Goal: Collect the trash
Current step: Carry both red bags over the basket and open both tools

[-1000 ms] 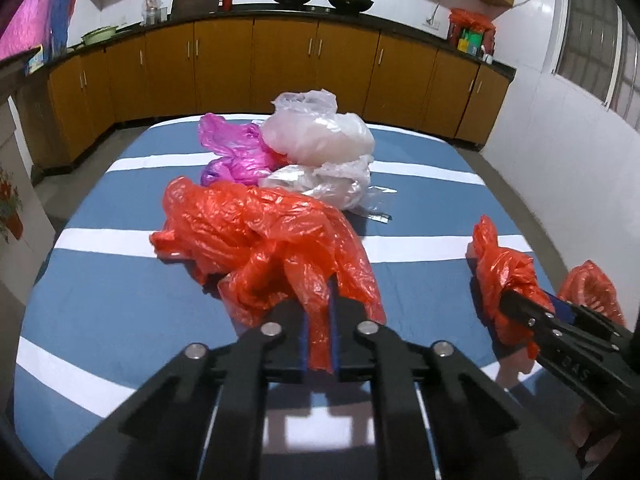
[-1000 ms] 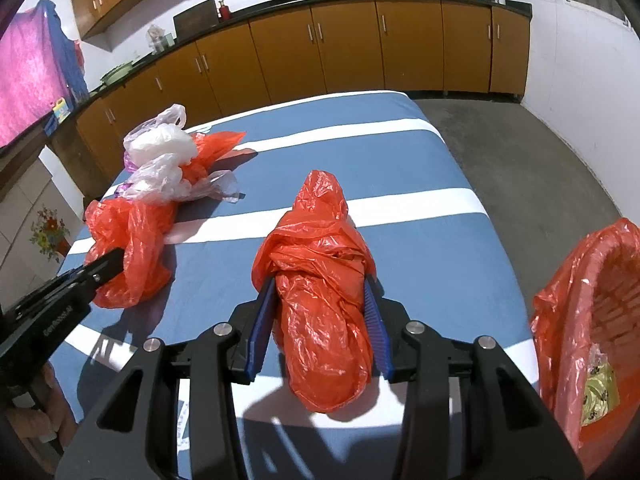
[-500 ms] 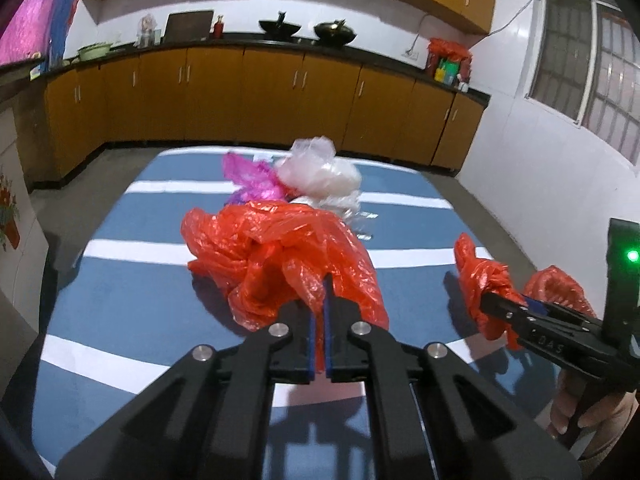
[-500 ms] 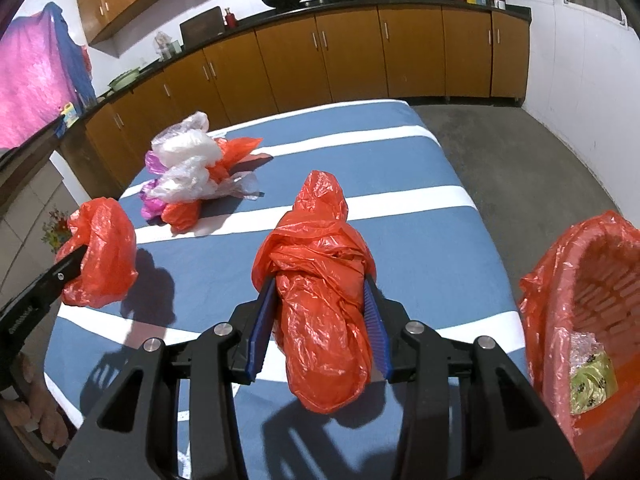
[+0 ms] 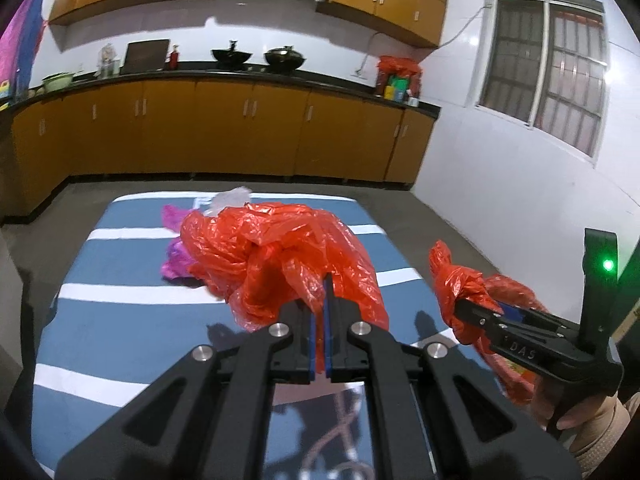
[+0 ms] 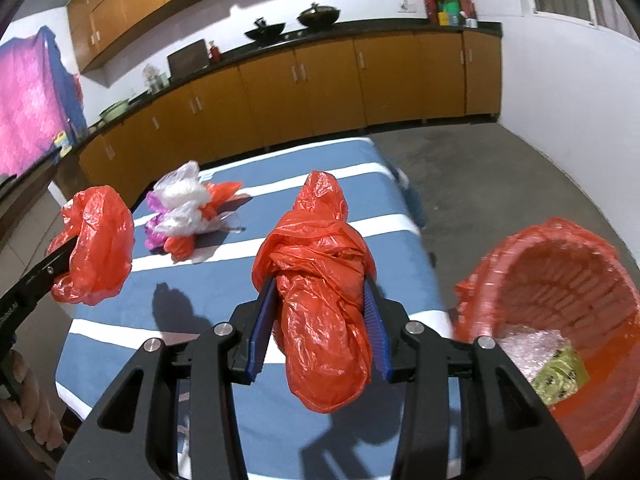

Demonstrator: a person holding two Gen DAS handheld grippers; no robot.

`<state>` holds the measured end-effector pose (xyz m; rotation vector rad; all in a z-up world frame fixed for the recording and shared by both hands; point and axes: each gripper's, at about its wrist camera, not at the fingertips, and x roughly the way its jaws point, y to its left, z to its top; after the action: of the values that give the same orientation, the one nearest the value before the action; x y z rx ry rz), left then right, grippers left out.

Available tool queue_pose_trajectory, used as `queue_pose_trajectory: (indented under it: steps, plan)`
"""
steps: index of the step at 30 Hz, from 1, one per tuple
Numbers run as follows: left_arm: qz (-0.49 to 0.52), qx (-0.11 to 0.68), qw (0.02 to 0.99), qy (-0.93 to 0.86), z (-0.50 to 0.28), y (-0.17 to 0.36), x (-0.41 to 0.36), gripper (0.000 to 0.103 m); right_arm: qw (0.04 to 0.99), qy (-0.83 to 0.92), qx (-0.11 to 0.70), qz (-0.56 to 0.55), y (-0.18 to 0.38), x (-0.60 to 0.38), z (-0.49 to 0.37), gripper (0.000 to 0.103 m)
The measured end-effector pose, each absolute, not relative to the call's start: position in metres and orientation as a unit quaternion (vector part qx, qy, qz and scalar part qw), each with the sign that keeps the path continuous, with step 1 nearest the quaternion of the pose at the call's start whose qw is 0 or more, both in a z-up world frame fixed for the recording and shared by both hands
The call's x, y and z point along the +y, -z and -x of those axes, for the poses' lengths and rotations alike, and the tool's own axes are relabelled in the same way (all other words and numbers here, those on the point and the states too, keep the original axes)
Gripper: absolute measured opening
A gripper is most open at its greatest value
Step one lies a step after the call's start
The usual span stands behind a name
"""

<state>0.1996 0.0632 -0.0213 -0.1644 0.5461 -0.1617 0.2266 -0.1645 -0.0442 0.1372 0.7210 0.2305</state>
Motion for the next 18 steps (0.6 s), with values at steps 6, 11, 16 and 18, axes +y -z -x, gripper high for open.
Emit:
queue_pose_trajectory:
  steps: [6, 11, 16, 18]
  plan:
    - [0.075, 0.264, 0.954, 0.121, -0.200, 0.010, 0.026, 0.004, 0.936, -0.074, 0.334, -0.084, 0.035, -0.205, -0.205, 0.043]
    - [0.066, 0.263, 0.949, 0.162, -0.204, 0.004, -0.012, 0.004, 0.940, -0.027, 0.323, -0.105, 0.032, -0.247, -0.187, 0.043]
    - [0.054, 0.265, 0.940, 0.210, -0.207, 0.002, -0.058, 0.004, 0.939, 0.029, 0.316, -0.133, 0.033, -0.297, -0.168, 0.043]
    - [0.051, 0.266, 0.936, 0.227, -0.208, 0.002, -0.076, 0.004, 0.938, 0.046, 0.313, -0.140, 0.034, -0.312, -0.162, 0.043]
